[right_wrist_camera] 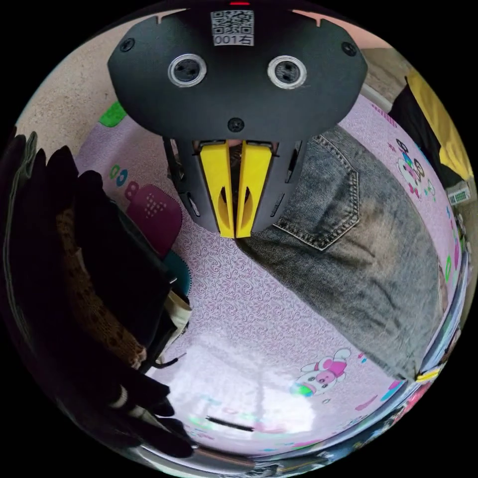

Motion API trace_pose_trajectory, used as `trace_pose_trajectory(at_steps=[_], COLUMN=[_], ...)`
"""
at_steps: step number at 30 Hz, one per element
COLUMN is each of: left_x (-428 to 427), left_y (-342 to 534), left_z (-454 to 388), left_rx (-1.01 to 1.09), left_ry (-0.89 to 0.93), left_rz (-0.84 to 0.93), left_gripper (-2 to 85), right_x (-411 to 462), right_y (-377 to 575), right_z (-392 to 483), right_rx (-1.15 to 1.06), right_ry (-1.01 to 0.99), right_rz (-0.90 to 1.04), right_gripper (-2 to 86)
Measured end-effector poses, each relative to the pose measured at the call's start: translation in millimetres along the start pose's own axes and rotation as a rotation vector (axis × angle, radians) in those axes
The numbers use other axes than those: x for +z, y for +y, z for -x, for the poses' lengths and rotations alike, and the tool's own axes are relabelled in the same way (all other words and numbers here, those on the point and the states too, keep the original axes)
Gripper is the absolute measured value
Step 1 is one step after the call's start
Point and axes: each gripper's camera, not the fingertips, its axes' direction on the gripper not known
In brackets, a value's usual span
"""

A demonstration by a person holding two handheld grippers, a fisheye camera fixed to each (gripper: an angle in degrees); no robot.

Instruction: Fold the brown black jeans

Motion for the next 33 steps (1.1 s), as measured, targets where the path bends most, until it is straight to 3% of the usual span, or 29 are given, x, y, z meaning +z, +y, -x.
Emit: trace_pose_trajectory(at_steps=[5, 7, 10, 16, 22, 33], left_x=[30, 33, 28, 12, -4, -66], left_y=[-16, -17, -11, 4, 21, 90], left_z=[-11, -13, -11, -2, -3, -11], left_rx=[0.036, 0.030, 0.036, 0.045, 0.053, 0.008], left_ry=[-0.040, -0.043, -0.039, -0.015, -0.038, -0.122], left_rz=[0.069, 0.070, 0.053, 0.008, -0.046, -0.318], left_gripper=[-0.9, -0.8, -0.8, -0.9, -0.9, -0.9], right_x=[3, -9, -27, -35, 14, 66], right_y=[24, 39, 43, -33, -141, -201], right_z=[-20, -15, 23, 106, 168, 178], right_rx=[0.121, 0.138, -0.009, -0.423, -0.667, -0.739], right_ry=[-0.008, 0.075, 0.109, -0.327, -0.442, -0.454], right_rz=[-0.088, -0.189, -0.328, -0.472, -0.323, -0.175], right_gripper=[0.4, 0.5, 0.7, 2.0, 4.2, 8.2])
